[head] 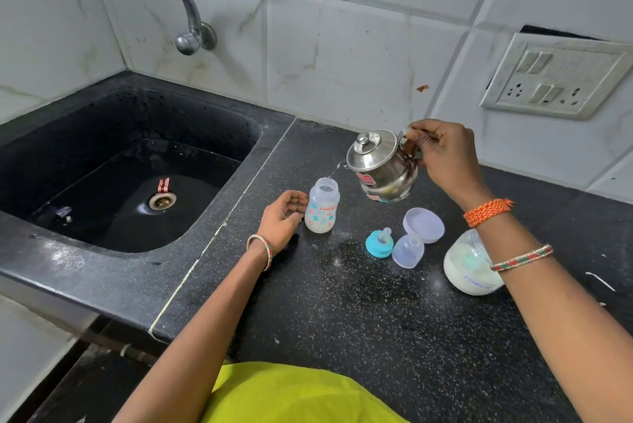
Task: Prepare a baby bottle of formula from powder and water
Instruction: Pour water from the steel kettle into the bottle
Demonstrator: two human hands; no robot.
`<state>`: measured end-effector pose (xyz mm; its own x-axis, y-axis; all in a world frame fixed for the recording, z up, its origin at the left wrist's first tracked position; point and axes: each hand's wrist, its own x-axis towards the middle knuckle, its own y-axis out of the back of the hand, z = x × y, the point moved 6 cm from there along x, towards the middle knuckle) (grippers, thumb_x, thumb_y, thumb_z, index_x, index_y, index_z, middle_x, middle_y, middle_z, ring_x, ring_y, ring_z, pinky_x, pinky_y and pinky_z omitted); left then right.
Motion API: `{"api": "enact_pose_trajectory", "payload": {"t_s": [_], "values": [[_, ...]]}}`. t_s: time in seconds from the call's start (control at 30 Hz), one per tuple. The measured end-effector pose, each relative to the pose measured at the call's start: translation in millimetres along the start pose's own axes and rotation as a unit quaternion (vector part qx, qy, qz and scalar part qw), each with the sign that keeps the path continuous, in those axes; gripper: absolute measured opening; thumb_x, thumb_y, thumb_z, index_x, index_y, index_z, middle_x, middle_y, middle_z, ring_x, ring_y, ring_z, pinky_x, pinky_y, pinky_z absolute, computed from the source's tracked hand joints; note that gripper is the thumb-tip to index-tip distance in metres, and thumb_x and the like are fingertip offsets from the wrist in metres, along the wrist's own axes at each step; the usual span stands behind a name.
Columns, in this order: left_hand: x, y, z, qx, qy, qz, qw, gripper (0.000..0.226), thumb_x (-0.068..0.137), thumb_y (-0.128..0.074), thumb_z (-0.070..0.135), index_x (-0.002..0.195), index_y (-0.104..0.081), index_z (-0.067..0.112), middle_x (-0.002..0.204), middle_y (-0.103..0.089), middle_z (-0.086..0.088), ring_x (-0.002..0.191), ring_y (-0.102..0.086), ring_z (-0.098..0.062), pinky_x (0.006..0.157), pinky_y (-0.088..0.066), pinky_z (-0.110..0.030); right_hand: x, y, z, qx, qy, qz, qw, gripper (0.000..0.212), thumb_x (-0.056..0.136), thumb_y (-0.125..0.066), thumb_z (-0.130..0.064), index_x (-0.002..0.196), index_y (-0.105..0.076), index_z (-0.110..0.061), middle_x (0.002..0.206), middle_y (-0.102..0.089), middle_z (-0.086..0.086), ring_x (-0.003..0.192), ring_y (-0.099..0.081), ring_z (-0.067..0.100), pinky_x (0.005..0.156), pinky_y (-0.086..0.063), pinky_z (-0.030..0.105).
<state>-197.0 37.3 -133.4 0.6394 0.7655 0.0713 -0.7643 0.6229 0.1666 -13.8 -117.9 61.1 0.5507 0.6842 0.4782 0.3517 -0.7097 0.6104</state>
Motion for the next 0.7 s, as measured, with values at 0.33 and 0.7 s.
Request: {"api": "enact_pose_trajectory", "payload": {"t_s": [0.33,0.7], "values": [[-0.1,0.2,-0.3,0.010,0.000,-0.003,1.000,0.041,0.077,-0.043,-0.015,0.110,-0.056,0.006,0.106,-0.064,-0.009,0.094,-0.062,-0.016,0.089,-0.051,-0.028,3.1,-0.7,4.7,-0.004,0.000,0.005,1.000,0.027,0.090,-0.062,-0.020,0.112,-0.068,-0.004,0.104,-0.072,0.013,0.097,-0.067,0.023,0.084,-0.057,0.047],[-1.4,0.5,0.9,0.013,0.003,-0.001,1.000,0.040,0.078,-0.044,-0.013,0.111,-0.056,0.007,0.105,-0.064,-0.008,0.095,-0.062,-0.016,0.089,-0.051,-0.029,4.3,-1.0,6.6,0.000,0.002,0.002,1.000,0.027,0.091,-0.061,-0.020,0.111,-0.068,-0.004,0.104,-0.072,0.013,0.097,-0.068,0.024,0.085,-0.057,0.047]]}}
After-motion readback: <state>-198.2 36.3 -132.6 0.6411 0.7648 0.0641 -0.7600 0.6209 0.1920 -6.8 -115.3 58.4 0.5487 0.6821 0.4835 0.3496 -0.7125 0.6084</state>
